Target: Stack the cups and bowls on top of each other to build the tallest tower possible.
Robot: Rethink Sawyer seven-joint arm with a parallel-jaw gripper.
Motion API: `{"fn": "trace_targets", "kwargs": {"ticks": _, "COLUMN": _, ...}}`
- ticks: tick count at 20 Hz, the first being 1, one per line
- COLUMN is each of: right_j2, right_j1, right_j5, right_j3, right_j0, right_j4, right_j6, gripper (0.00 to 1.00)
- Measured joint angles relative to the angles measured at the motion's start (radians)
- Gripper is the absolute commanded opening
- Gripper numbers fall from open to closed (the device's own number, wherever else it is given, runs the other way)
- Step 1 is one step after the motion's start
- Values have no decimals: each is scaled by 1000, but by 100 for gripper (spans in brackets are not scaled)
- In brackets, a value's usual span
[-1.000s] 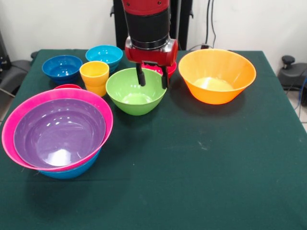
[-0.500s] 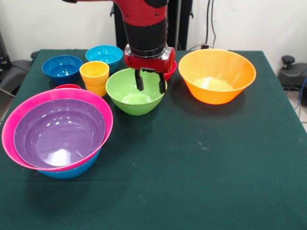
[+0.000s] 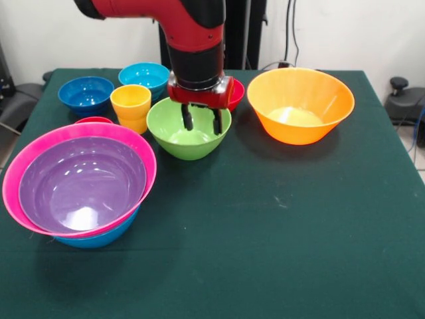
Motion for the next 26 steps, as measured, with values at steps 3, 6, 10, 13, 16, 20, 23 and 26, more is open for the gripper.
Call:
{"fn": "trace_targets", "kwargs": {"ticks": 3, "right_j2": -10, "right_j1": 31, "right_j5": -23, "right_j3": 0, "right_j0": 3, "right_j4": 0, "right_j6": 0, "gripper": 100}}
{"fn": "trace_targets", "kwargs": {"ticks": 6, "right_j2": -18, "right_j1": 59, "right_j5": -49, "right_j3": -1, "right_j0": 9, "right_j4": 0, "right_j6": 0, "gripper": 100}}
{"fn": "trace_targets", "kwargs": {"ticks": 10, "right_j2": -36, "right_j1": 94, "right_j5": -97, "right_j3": -1, "right_j0": 25, "right_j4": 0, "right_j6": 0, "gripper": 100}}
{"fn": "trace_targets", "kwargs": {"ticks": 13, "right_j2": -45, "right_j1": 110, "right_j5": -120, "right_j3": -1, "right_j0": 35, "right_j4": 0, "right_j6": 0, "gripper": 100}}
{"fn": "trace_targets", "kwargs": {"ticks": 16, "right_j2": -50, "right_j1": 109, "right_j5": -127, "right_j3": 0, "right_j0": 39, "right_j4": 0, "right_j6": 0, "gripper": 100}}
{"fn": "trace_targets", "kwargs": {"ticks": 20, "right_j2": -53, "right_j1": 104, "right_j5": -128, "right_j3": 0, "right_j0": 45, "right_j4": 0, "right_j6": 0, "gripper": 100}}
{"fn": "trace_targets", "kwargs": {"ticks": 23, "right_j2": -53, "right_j1": 85, "right_j5": -128, "right_j3": 3, "right_j0": 51, "right_j4": 1, "right_j6": 0, "gripper": 100}}
{"fn": "trace_targets", "kwargs": {"ticks": 26, "right_j2": -52, "right_j1": 49, "right_j5": -128, "right_j3": 14, "right_j0": 55, "right_j4": 7, "right_j6": 0, "gripper": 100}}
